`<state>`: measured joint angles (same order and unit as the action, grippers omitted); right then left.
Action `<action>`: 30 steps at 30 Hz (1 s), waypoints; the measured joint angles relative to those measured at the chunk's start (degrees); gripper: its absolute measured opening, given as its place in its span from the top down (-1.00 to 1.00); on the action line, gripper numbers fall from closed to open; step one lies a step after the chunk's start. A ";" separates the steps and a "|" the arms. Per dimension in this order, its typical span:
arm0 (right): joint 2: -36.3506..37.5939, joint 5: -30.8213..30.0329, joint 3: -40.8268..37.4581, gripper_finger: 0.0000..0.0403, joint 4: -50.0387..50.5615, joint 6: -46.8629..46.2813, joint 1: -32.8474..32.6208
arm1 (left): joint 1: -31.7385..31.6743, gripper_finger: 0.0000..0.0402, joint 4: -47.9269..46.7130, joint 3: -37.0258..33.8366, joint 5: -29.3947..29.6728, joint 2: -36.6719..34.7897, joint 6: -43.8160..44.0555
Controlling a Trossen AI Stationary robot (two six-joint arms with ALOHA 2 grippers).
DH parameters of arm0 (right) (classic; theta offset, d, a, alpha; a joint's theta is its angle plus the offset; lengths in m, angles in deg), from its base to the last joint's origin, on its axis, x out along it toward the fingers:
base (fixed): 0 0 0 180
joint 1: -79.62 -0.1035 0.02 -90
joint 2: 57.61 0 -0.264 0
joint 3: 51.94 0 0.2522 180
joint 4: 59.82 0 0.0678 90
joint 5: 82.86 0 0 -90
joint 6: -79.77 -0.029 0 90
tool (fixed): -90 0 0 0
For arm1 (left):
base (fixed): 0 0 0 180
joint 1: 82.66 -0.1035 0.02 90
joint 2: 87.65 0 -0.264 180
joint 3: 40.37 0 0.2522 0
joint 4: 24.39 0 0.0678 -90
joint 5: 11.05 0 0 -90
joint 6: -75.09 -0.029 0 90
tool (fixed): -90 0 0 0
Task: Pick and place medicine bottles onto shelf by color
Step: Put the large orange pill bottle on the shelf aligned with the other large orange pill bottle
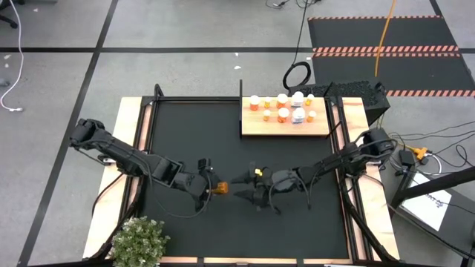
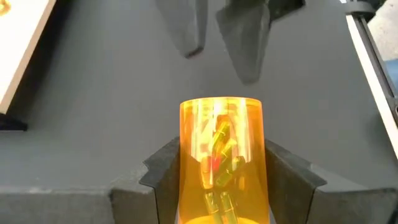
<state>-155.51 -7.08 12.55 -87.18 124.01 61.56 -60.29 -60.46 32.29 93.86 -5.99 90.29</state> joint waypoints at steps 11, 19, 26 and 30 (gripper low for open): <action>-3.07 -2.23 1.44 -0.34 -4.78 9.31 -0.73 | -0.02 0.07 4.44 -0.15 -1.98 0.09 3.20; -3.08 2.51 1.41 -0.31 -6.63 10.67 -0.81 | -0.02 0.07 5.11 -0.27 -2.46 0.91 5.88; -3.07 4.91 1.41 -0.30 -6.65 10.92 0.08 | -0.02 0.07 7.36 -0.30 -4.12 2.03 6.53; -3.07 7.21 1.39 -0.30 -5.70 10.92 0.69 | -0.39 0.07 7.26 -0.33 -4.90 2.76 7.02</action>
<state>-158.58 0.13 13.94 -92.87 134.93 62.24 -60.68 -53.20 31.96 88.96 -3.23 97.31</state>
